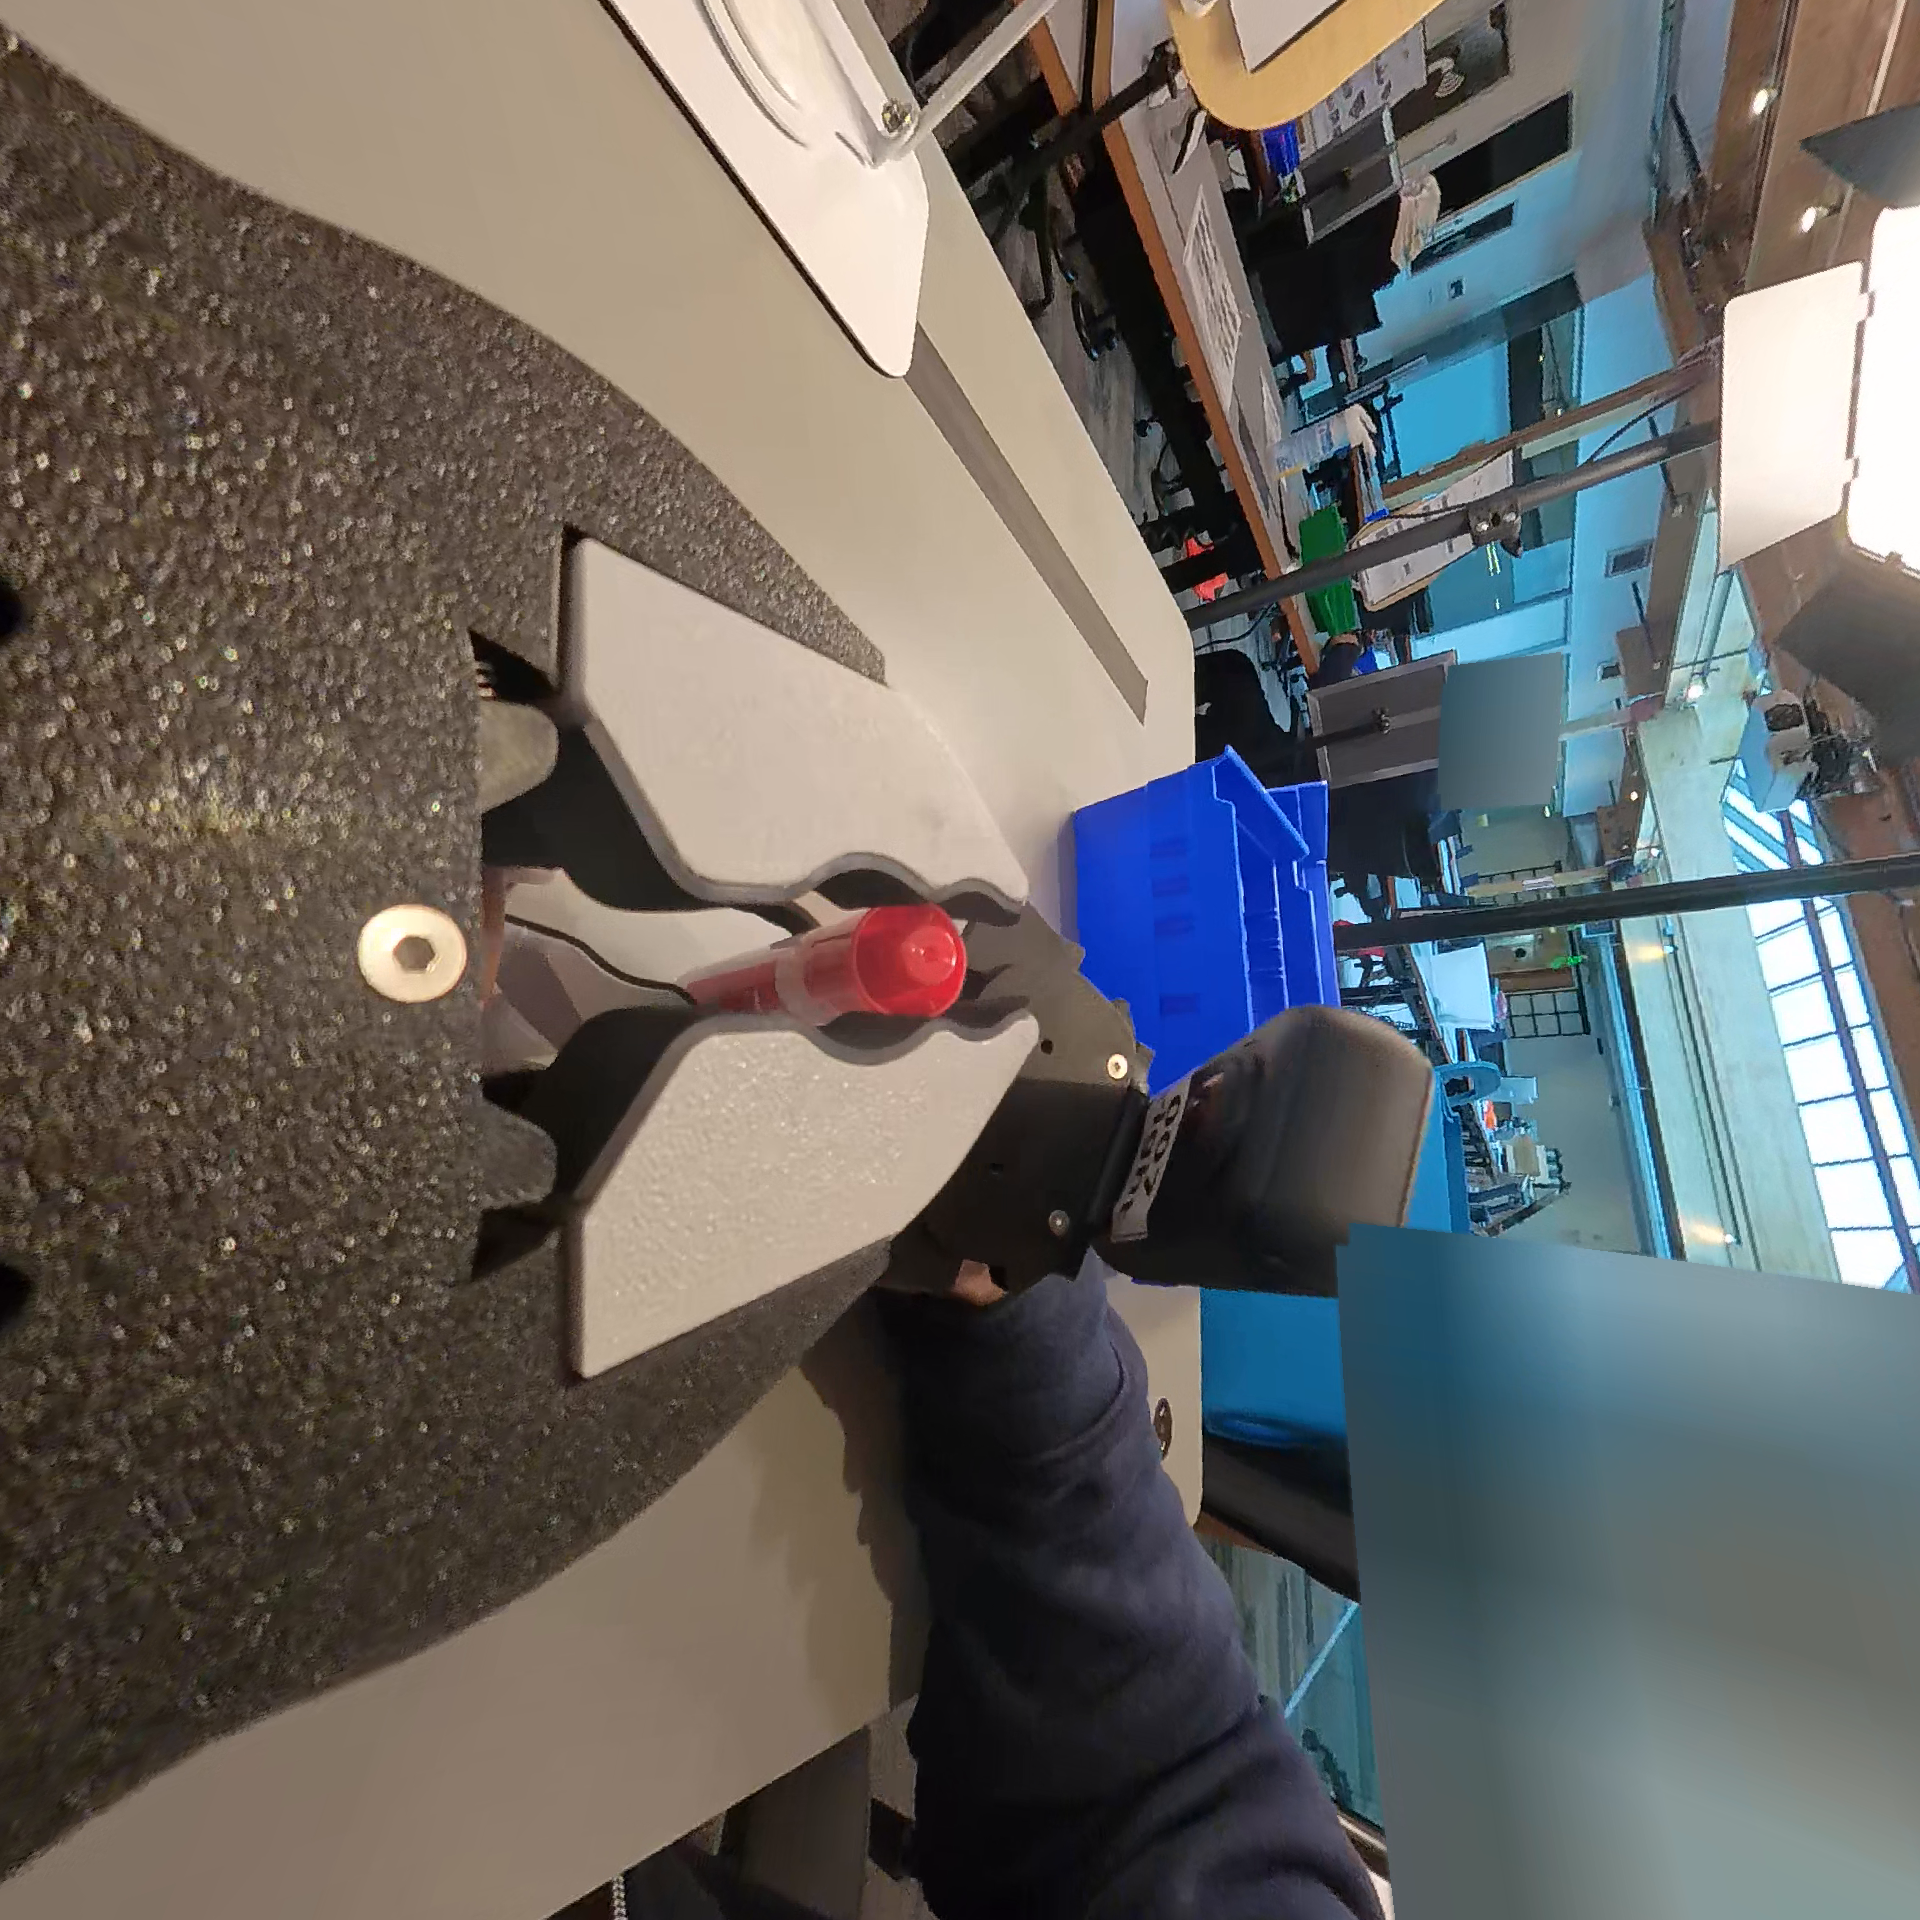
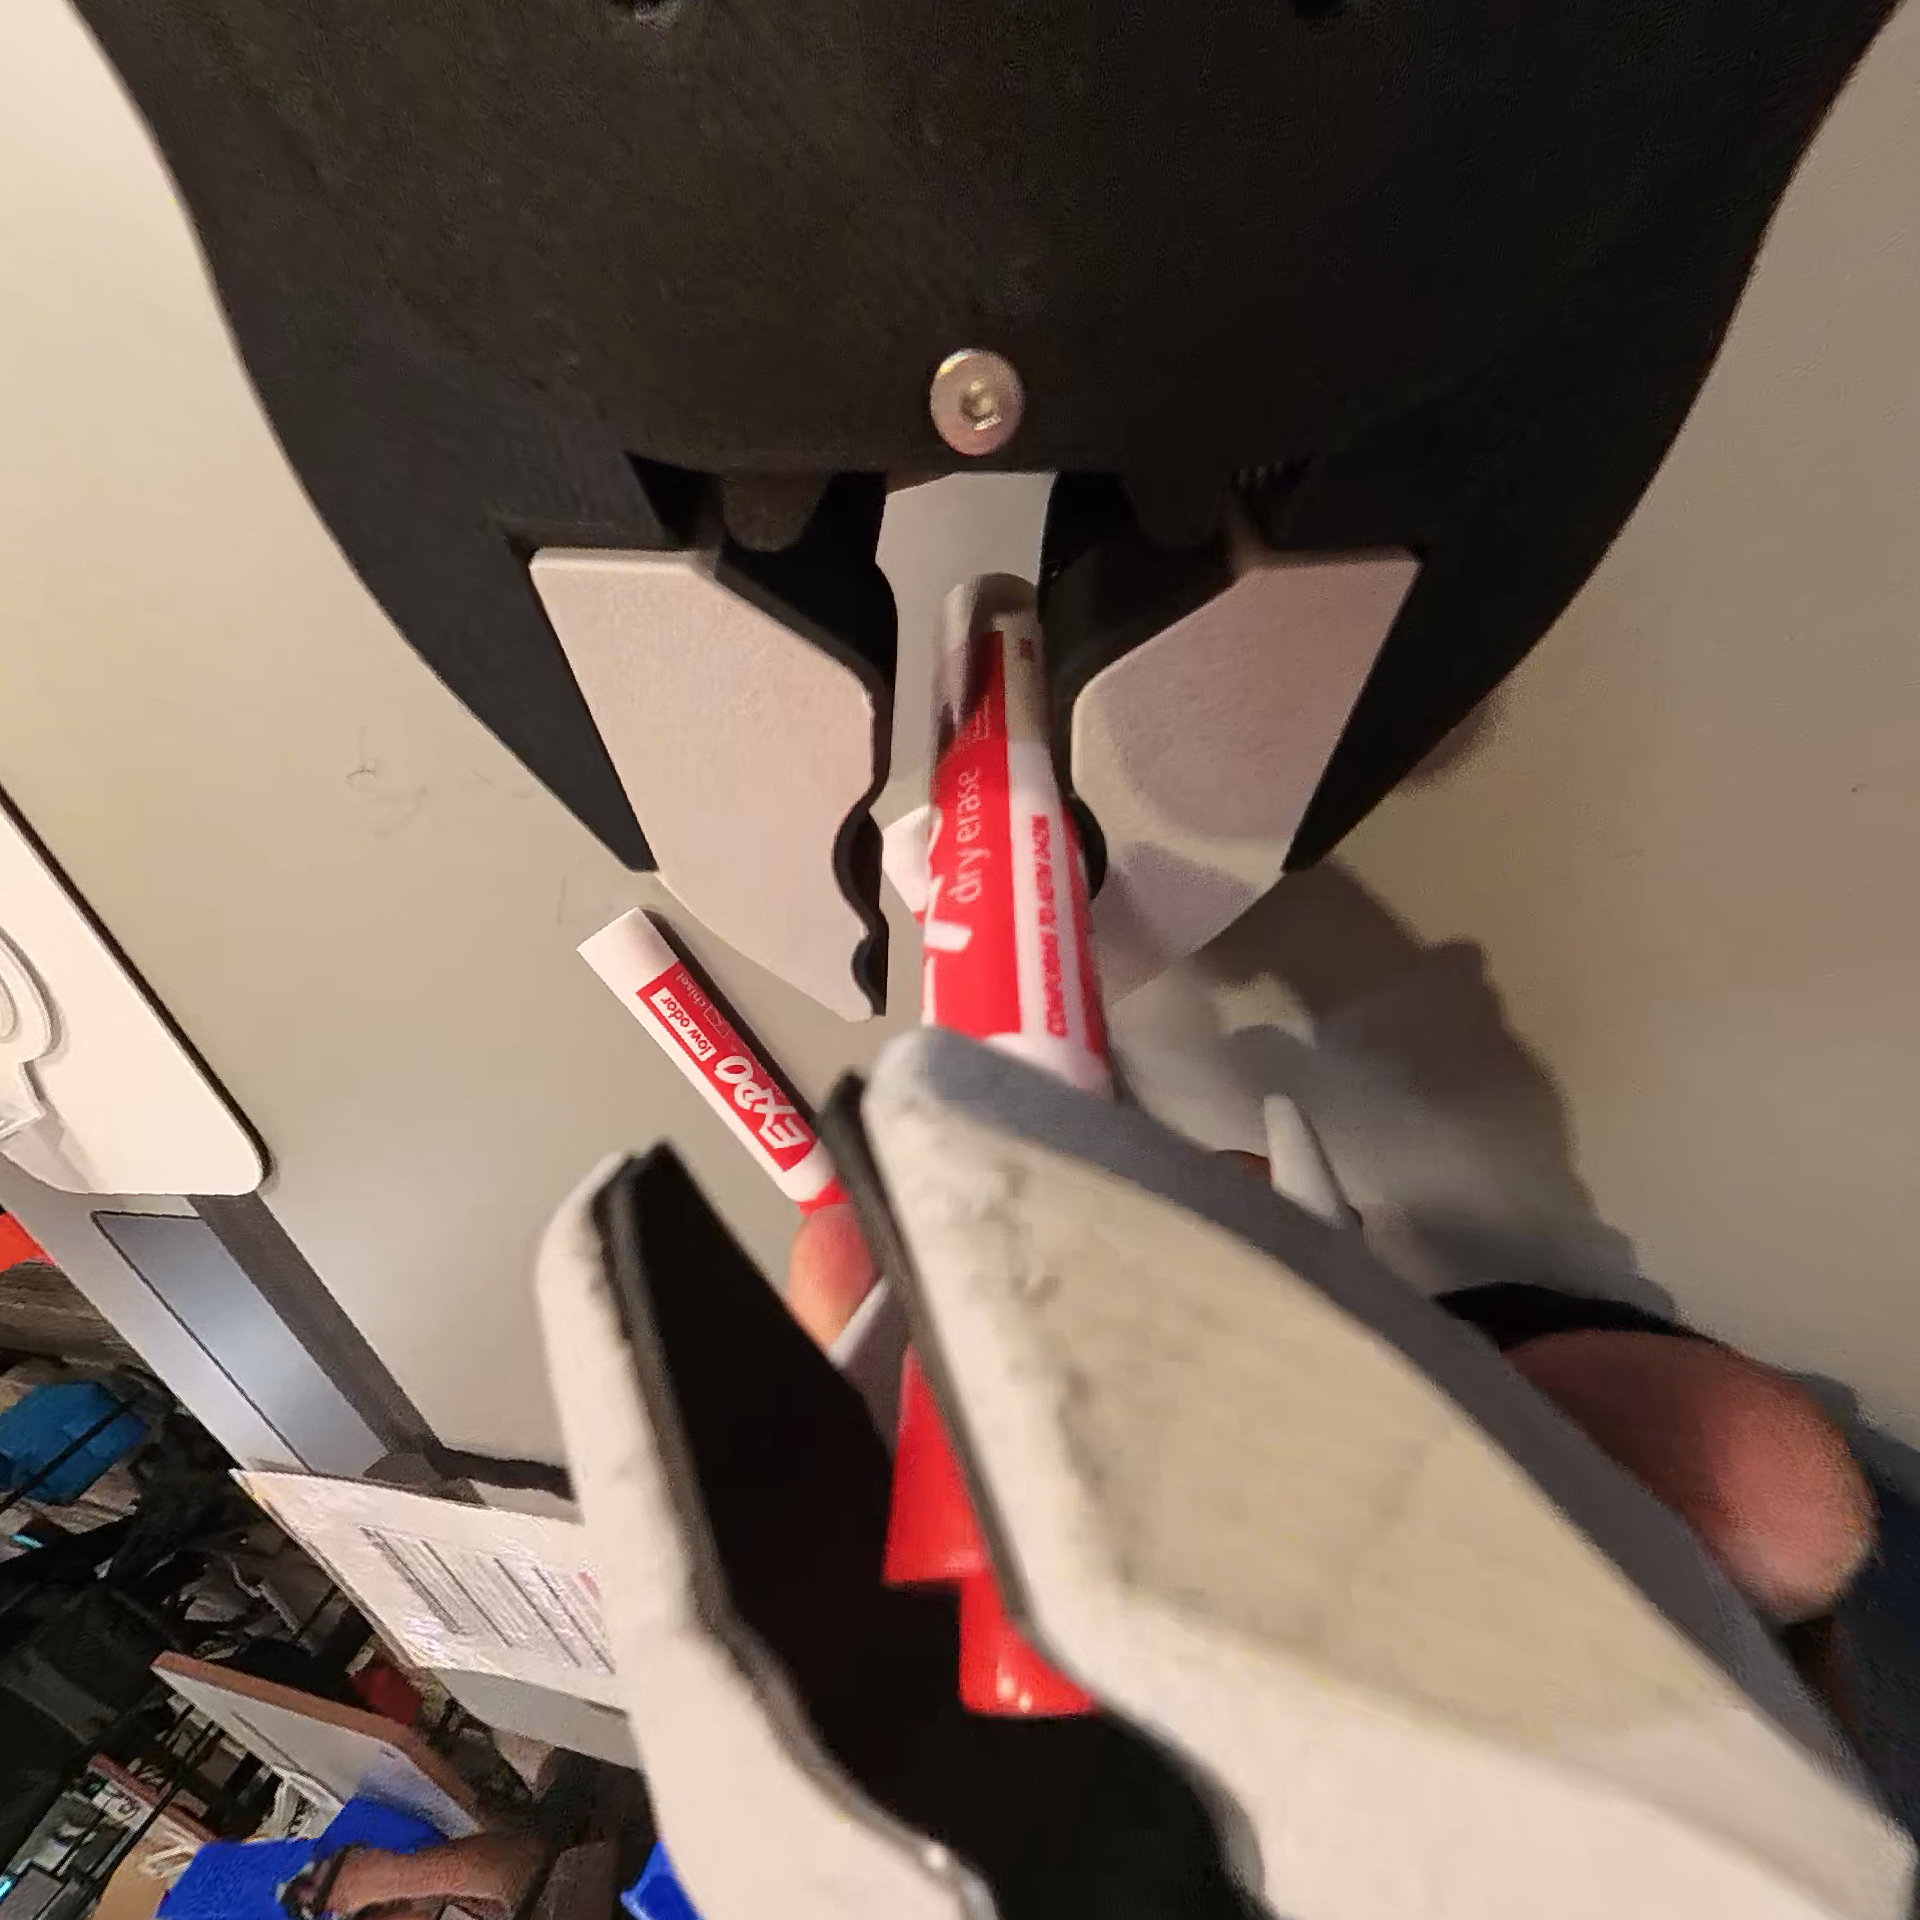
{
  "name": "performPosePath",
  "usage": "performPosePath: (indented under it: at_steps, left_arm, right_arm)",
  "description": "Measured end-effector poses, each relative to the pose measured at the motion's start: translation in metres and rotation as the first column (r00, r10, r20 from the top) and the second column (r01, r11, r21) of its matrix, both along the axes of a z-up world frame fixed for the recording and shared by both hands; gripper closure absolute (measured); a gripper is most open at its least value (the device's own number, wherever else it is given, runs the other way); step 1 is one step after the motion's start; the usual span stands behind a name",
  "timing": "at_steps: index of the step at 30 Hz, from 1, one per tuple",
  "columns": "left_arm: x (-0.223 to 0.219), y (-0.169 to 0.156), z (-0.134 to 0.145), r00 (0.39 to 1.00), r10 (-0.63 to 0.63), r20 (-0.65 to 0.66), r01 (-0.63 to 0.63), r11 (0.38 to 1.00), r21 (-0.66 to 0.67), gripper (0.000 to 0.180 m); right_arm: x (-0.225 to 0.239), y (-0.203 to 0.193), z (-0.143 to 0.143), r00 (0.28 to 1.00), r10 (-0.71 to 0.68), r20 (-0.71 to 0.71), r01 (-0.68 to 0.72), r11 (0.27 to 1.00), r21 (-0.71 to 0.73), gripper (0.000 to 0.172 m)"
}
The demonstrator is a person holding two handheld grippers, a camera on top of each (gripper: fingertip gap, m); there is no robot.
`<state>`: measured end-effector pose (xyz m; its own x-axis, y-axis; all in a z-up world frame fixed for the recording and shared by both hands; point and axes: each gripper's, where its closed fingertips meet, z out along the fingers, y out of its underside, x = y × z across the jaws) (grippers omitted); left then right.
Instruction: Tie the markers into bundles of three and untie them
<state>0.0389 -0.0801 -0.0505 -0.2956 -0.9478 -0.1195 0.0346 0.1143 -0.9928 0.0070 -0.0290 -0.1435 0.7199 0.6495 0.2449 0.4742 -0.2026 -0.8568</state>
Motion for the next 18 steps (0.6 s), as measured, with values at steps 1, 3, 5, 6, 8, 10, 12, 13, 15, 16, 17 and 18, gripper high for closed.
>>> performPosePath:
  at_steps: [1,3,5,6,8,10,12,13,15,16,17,18]
  left_arm:
    - [0.000,-0.001,0.000,1.000,-0.003,0.001,0.003,1.000,0.002,0.165]
    - [0.000,-0.001,0.000,1.000,-0.006,0.000,0.006,1.000,0.000,0.165]
    - [0.000,0.000,-0.001,1.000,-0.005,-0.005,0.005,1.000,0.001,0.166]
    - [0.000,0.000,-0.001,1.000,-0.004,-0.008,0.004,1.000,0.002,0.165]
    - [0.000,0.001,-0.002,1.000,-0.001,-0.013,0.001,1.000,0.005,0.165]
    - [0.000,0.002,-0.002,1.000,0.003,-0.015,-0.003,1.000,0.008,0.166]
    - [0.001,0.003,-0.003,1.000,0.004,-0.021,-0.004,1.000,0.009,0.165]
    - [0.001,0.003,-0.004,1.000,0.001,-0.028,-0.001,1.000,0.007,0.165]
    - [0.002,0.004,-0.006,0.999,-0.005,-0.043,0.005,1.000,-0.003,0.165]
    - [0.002,0.005,-0.007,0.999,-0.005,-0.047,0.004,1.000,-0.011,0.165]
    - [0.002,0.007,-0.007,0.999,-0.003,-0.050,0.002,1.000,-0.018,0.165]
    - [0.002,0.010,-0.006,0.999,-0.005,-0.050,0.004,1.000,-0.025,0.161]
  right_arm:
    - [0.000,0.000,0.000,1.000,0.003,0.002,-0.003,1.000,0.001,0.144]
    - [0.000,0.000,0.000,1.000,0.001,0.012,-0.001,1.000,0.007,0.147]
    - [0.001,0.000,0.000,1.000,-0.003,0.019,0.003,1.000,0.008,0.149]
    - [0.001,0.000,-0.001,1.000,-0.006,0.020,0.006,1.000,0.007,0.150]
    - [0.003,0.001,-0.001,1.000,-0.011,0.021,0.011,1.000,0.006,0.155]
    - [0.005,0.002,-0.001,1.000,-0.020,0.021,0.019,1.000,0.008,0.157]
    - [0.006,0.003,-0.001,0.999,-0.026,0.030,0.026,1.000,0.010,0.160]
    - [0.006,0.003,-0.002,0.999,-0.029,0.038,0.029,1.000,0.008,0.160]
    - [0.007,0.003,-0.005,0.998,-0.032,0.046,0.032,0.999,0.001,0.160]
    - [0.008,0.004,-0.005,0.998,-0.036,0.042,0.036,0.999,0.000,0.160]
    - [0.009,0.005,-0.003,0.999,-0.042,0.035,0.042,0.999,0.004,0.160]
    - [0.011,0.005,-0.001,0.998,-0.051,0.023,0.050,0.999,0.009,0.160]
